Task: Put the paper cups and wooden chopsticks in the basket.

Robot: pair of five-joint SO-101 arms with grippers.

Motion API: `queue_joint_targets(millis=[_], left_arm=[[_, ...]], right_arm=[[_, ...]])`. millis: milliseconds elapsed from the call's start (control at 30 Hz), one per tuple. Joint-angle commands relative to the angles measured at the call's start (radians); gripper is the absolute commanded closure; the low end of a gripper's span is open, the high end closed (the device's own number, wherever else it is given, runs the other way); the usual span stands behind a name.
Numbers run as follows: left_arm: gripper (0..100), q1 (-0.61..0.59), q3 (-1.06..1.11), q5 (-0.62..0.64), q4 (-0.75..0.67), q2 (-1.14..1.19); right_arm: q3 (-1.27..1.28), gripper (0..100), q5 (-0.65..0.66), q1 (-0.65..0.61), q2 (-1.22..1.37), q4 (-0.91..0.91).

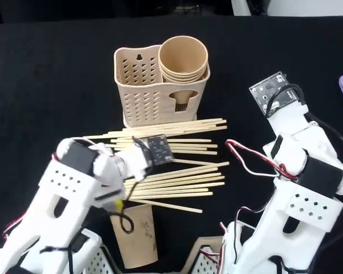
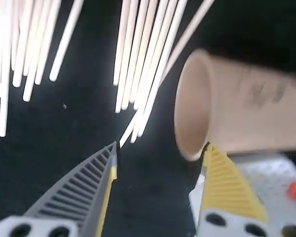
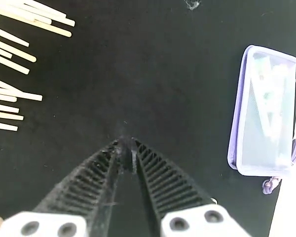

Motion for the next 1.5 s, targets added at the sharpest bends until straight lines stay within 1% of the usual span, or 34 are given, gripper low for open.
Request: queue_joint_targets(millis=[0, 67, 267, 367, 567, 733, 800, 967, 1133, 1267, 1400, 1467], left_arm=[[69, -0.048, -0.001, -0.069, 0.008, 0.020], [67, -0.048, -0.005, -0.069, 0.006, 0.035], [67, -0.038, 0.001, -0.075, -0.038, 0.049], [67, -0.007, 0.002, -0.087, -0.038, 0.049], [67, 0.093, 0.001, -0.084, -0.040, 0.049], [67, 0.097, 0.002, -0.081, -0.041, 0.049], [67, 0.101, 0.002, -0.055, -0.044, 0.049], [67, 0.105, 0.070, 0.009, -0.157, 0.049], [67, 0.120, 0.170, 0.015, -0.224, 0.048], [67, 0.128, 0.173, 0.015, -0.216, 0.038], [68, 0.177, 0.171, 0.015, -0.172, 0.038], [71, 0.208, 0.171, 0.015, -0.152, 0.038]], right_arm=[[0.007, 98.7, -0.002, -0.021, -0.027, -0.018], [0.016, 98.7, -0.006, -0.040, -0.027, -0.018], [0.016, 98.7, -0.009, -0.055, -0.027, -0.015], [0.018, 98.7, -0.005, -0.052, -0.027, -0.014], [0.018, 98.7, -0.008, -0.055, -0.027, -0.012], [0.039, 98.7, -0.005, -0.057, -0.027, -0.017], [0.062, 98.7, -0.003, -0.057, -0.027, -0.020], [0.104, 98.7, -0.003, -0.058, -0.028, -0.051], [0.110, 98.7, -0.003, -0.057, -0.028, -0.051], [0.110, 98.7, -0.003, -0.057, -0.028, -0.052], [0.110, 98.7, -0.003, -0.057, -0.028, -0.052], [0.110, 98.7, -0.005, -0.057, -0.028, -0.054]])
